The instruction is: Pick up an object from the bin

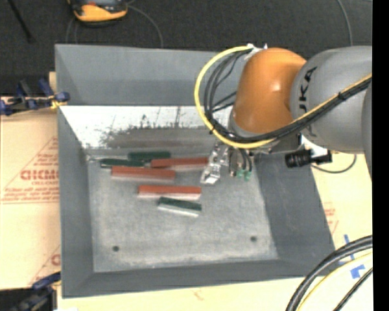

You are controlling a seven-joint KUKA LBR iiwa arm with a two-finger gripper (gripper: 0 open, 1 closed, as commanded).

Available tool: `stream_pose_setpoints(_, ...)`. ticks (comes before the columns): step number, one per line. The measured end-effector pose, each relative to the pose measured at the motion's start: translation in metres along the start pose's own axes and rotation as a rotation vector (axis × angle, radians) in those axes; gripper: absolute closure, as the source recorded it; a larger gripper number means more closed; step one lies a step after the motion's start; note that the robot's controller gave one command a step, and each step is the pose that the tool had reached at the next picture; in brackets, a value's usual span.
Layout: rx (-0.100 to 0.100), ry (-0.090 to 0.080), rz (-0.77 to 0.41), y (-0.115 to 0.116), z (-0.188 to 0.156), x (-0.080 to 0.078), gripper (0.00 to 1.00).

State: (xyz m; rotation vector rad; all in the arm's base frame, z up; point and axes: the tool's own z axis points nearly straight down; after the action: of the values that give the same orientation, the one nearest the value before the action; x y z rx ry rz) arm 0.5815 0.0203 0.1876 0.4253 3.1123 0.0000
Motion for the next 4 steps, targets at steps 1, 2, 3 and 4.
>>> stream_pose_setpoints(1, 0.001, -0.002, -0.053, 0.022, -0.054, 0.016, 1.00)
stream_pose_setpoints(2, 0.002, 0.004, -0.077, 0.026, 0.049, 0.006, 0.00)
stream_pose_setpoints(3, 0.000, -0.003, -0.078, 0.026, 0.045, 0.004, 0.00)
stream_pose_setpoints(4, -0.005, 0.007, -0.079, 0.024, 0.098, 0.019, 1.00)
